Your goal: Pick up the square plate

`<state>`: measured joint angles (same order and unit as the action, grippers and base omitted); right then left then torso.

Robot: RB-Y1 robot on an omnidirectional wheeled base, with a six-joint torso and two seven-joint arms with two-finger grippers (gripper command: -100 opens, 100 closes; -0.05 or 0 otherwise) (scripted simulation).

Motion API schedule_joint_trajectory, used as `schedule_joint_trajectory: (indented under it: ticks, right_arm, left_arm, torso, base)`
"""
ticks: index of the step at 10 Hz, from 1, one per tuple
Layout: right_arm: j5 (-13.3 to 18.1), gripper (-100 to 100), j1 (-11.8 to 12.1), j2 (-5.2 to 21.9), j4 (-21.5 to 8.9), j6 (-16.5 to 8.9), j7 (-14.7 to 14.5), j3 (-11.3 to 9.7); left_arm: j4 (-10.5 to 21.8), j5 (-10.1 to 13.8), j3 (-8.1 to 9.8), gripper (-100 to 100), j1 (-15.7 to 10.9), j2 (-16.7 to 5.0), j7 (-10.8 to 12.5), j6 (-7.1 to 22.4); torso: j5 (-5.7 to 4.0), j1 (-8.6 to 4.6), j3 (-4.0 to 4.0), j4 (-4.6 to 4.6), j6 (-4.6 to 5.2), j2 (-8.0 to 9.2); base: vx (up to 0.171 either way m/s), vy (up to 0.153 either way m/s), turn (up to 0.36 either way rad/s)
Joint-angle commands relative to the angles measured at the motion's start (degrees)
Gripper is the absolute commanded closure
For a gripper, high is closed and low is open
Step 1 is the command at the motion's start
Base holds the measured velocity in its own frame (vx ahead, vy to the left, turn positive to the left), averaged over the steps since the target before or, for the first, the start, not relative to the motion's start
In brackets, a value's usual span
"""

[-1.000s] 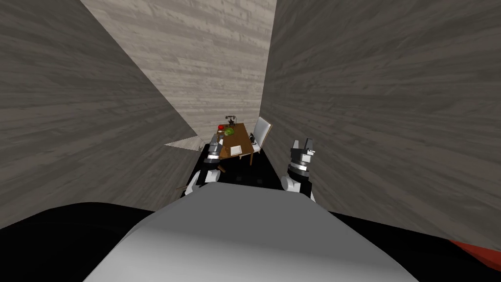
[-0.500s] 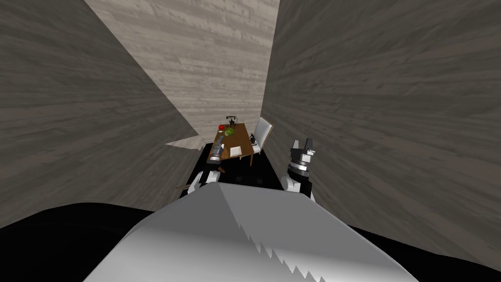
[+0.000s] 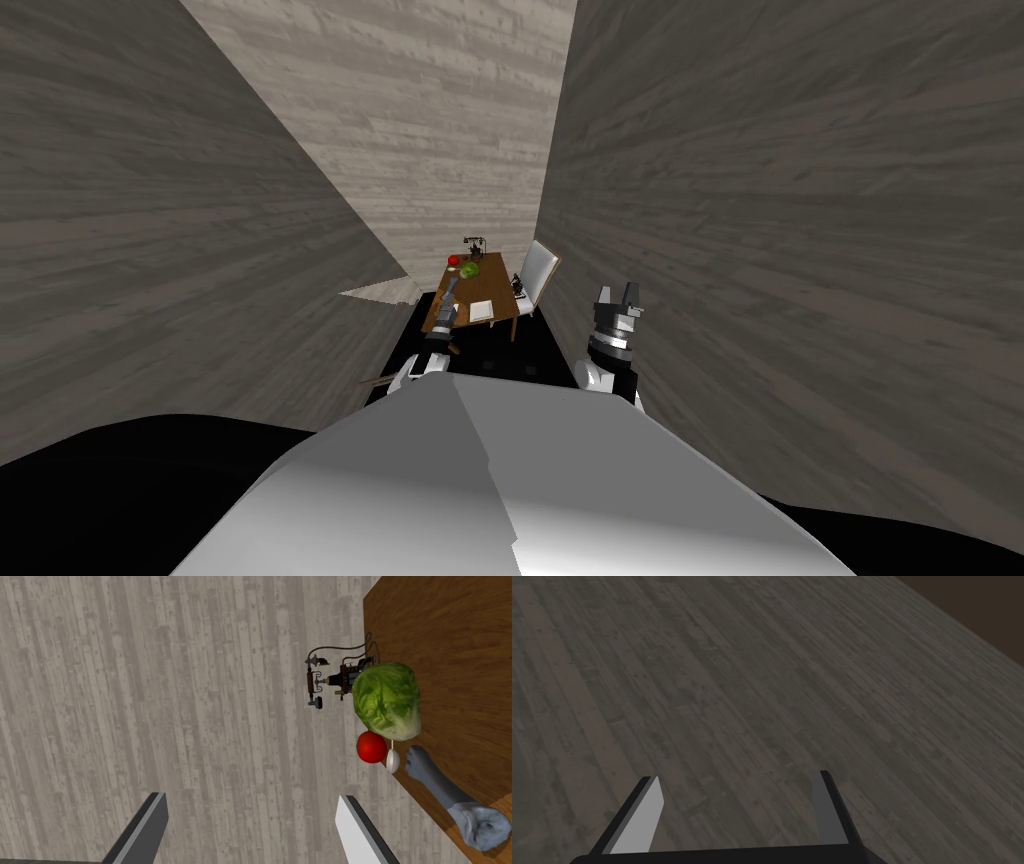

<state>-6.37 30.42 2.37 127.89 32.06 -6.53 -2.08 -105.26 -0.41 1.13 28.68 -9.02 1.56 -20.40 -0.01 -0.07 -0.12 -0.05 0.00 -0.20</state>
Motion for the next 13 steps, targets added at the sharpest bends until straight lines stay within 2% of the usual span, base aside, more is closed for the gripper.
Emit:
schedule_joint_trajectory:
  ticks: [1,9,11,13]
  right_arm:
    - [0.00,0,0.00,0.00,0.00,0.00,0.00,0.00]
    - [0.00,0,0.00,0.00,0.00,0.00,0.00,0.00]
    - [0.00,0,0.00,0.00,0.00,0.00,0.00,0.00]
    - [0.00,0,0.00,0.00,0.00,0.00,0.00,0.00]
  left_arm:
    - [2.86,0.13,0.32,-100,-0.08,-0.54,0.09,1.00]
    - [14.51,0.41,1.19,-100,-1.65,-1.25,0.04,0.93]
    - [19.70,0.62,1.63,-100,-2.74,-1.46,0.07,0.31]
    - [22.08,0.74,1.85,-100,-3.36,-1.52,0.10,-0.15]
  torso:
    - [0.00,0.00,0.00,0.00,0.00,0.00]
    - [0.00,0.01,0.04,0.02,0.01,0.06]
    - [0.00,0.03,0.02,0.01,0.01,0.02]
    - [-0.01,0.01,0.00,0.00,0.01,0.01]
  base:
    - [0.064,-0.034,0.071]
    - [0.045,-0.025,0.027]
    - [0.057,-0.021,0.022]
    - [0.047,-0.025,0.008]
